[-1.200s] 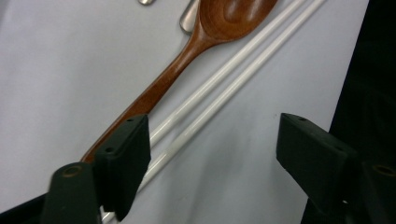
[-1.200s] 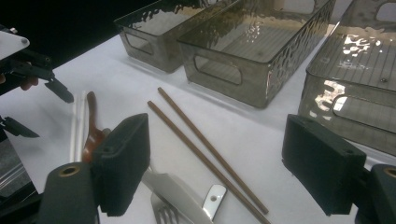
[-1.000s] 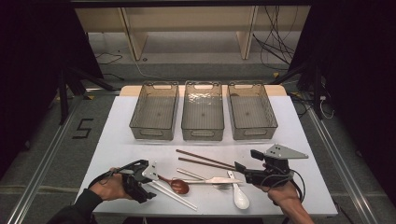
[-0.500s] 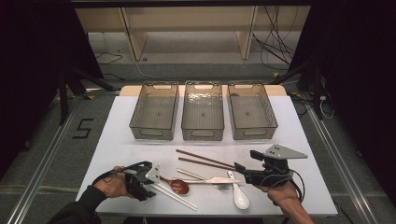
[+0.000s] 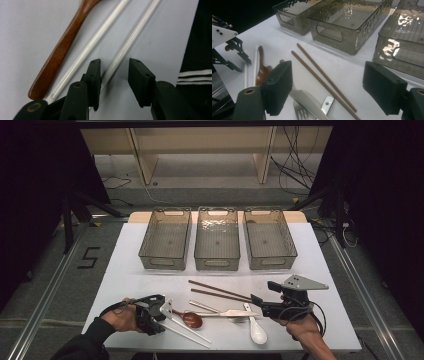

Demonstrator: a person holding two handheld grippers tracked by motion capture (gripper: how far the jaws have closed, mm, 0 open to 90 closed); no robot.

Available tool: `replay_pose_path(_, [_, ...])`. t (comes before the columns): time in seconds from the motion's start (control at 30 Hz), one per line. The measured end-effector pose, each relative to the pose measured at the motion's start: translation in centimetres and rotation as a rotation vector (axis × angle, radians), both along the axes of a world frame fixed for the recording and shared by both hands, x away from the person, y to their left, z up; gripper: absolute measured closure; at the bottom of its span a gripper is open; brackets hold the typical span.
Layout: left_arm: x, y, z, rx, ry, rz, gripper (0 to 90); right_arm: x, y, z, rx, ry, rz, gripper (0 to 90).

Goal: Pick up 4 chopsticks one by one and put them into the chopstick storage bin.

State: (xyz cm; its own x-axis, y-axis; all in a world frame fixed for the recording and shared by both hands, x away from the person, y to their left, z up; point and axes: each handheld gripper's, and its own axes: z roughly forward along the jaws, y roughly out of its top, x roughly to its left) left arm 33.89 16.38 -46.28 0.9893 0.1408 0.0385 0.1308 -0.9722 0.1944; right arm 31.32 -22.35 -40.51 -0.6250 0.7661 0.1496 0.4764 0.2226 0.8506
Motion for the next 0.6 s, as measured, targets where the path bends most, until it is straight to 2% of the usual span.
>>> replay_pose_path(0.1, [-0.14, -0.21, 0.0, 0.02, 0.01, -0.015, 64.7, 0.0, 0.01, -0.02, -0.002, 0.002, 0.0, 25.0])
replay_pose_path(0.17, [-0.26, -0.28, 0.02, 0.029, 0.018, -0.025, 69.6, -0.01, 0.03, -0.02, -0.003, 0.005, 0.001, 25.1])
replay_pose_path(0.37, [-0.49, -0.42, 0.02, 0.046, 0.024, -0.051, 72.1, 0.12, -0.06, -0.11, 0.007, 0.022, -0.004, 25.2])
replay_pose_path(0.4, [-0.54, -0.45, 0.06, 0.055, 0.024, -0.065, 75.3, 0.14, -0.11, -0.13, 0.004, 0.024, -0.007, 25.3])
replay_pose_path(0.57, [-0.75, -0.42, 0.05, 0.058, 0.032, -0.089, 77.1, 0.14, -0.13, -0.12, 0.003, 0.03, -0.012, 25.6])
replay_pose_path(0.6, [-0.75, -0.45, 0.11, 0.071, 0.035, -0.108, 77.8, 0.16, -0.13, -0.14, 0.001, 0.034, -0.012, 25.6])
